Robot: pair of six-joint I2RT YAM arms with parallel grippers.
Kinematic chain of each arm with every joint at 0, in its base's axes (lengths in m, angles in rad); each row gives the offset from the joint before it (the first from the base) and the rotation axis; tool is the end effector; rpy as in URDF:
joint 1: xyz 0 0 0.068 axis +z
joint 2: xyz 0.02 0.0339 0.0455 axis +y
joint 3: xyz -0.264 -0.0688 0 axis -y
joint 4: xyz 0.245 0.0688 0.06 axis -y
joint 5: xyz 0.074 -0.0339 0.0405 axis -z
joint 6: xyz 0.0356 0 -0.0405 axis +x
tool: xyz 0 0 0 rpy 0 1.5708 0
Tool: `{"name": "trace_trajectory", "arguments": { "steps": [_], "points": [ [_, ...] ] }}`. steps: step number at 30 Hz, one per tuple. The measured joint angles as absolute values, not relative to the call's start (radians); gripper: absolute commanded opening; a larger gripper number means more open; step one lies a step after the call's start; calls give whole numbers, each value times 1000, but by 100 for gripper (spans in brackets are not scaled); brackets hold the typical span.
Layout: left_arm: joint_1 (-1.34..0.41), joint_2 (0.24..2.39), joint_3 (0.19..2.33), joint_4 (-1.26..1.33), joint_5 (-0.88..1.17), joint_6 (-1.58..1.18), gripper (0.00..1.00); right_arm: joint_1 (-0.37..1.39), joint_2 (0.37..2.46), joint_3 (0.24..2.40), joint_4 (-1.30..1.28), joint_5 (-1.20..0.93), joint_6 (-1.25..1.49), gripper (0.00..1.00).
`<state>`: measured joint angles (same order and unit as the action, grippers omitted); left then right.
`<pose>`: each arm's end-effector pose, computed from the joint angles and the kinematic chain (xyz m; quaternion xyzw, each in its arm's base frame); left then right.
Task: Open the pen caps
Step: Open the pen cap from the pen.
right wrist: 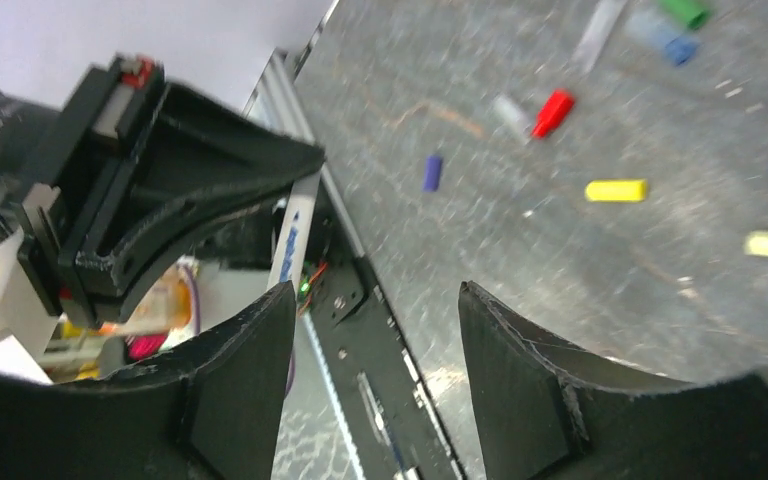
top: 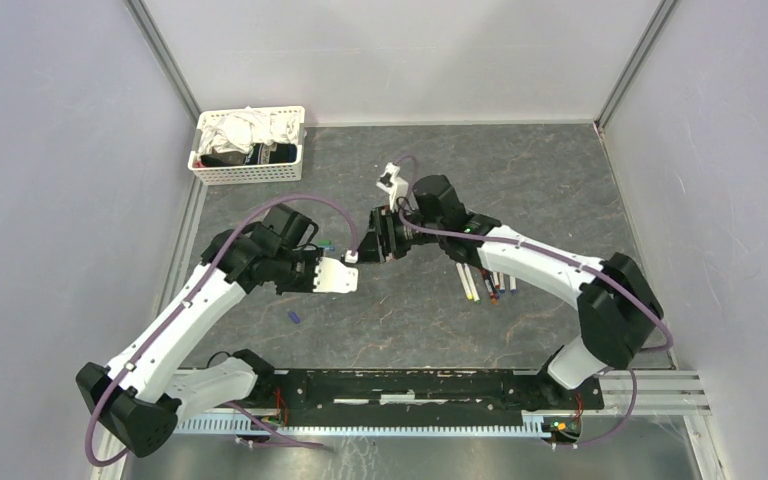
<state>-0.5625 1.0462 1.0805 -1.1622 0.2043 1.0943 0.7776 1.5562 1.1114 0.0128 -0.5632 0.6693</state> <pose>0.1461 -0.1006 0.3120 0.7303 0.6396 -0.0386 0.2370 0.2415 0.2645 0.2826 -0.1934 0.7998 0.5183 0.2332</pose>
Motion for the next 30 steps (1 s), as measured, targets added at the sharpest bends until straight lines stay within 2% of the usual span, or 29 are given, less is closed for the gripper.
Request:
{"name": "trace_trajectory", "arguments": {
  "steps": [10,14,17,22,23,24,25,26,28,30],
  "points": [
    [-622,1046,1073,-1164,98,1209,2,852,1669,1137,72,-756,720,66],
    [-647,1046,1072,-1165,75,1222,2,873,1706,1139,112,-785,753,61],
    [-654,1047,1072,-1165,62,1232,2,878,1730,1139,141,-799,778,51],
    [-659,1058,1072,-1165,54,1241,5,882,1743,1139,201,-831,819,16],
    [-659,1061,1074,-1168,54,1241,14,882,1743,1139,203,-828,822,10],
    [-659,1064,1081,-1174,54,1241,34,882,1744,1133,200,-822,825,5],
    [-659,1066,1090,-1180,55,1240,47,875,1747,1122,198,-818,833,1],
    [-659,1071,1098,-1184,60,1240,55,870,1748,1115,203,-828,831,0],
    [-659,1098,1125,-1202,89,1224,63,870,1745,1106,216,-845,820,0],
    [-659,1128,1156,-1219,119,1208,67,870,1734,1093,226,-860,800,0]
  ]
}}
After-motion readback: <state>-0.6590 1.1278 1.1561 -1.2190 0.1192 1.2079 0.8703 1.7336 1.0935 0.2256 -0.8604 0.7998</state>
